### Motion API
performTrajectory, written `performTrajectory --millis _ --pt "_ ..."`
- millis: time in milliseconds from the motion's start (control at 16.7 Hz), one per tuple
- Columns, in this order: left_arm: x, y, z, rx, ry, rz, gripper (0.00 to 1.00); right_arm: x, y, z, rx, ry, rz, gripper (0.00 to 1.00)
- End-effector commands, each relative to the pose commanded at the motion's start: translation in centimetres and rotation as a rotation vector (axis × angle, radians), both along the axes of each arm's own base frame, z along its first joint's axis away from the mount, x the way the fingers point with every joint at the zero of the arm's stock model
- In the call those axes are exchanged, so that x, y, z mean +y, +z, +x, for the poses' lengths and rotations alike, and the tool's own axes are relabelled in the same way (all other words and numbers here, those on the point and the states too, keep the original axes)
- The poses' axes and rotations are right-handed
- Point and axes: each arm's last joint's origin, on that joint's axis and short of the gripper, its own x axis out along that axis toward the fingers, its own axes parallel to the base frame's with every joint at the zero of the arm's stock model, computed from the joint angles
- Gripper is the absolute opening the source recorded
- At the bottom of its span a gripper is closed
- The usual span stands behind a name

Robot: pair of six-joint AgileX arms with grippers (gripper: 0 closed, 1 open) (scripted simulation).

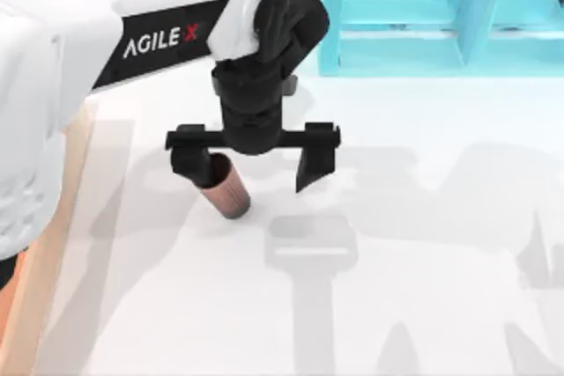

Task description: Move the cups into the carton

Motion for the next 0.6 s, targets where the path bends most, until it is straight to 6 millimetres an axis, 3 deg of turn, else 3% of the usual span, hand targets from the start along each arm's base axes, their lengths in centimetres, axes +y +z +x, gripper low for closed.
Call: performTrajectory --millis 600 --pt "0.00 0.00 0.00 0.000 0.000 0.000 0.10 0.00 0.00 0.00 0.000 0.000 0.000 1.00"
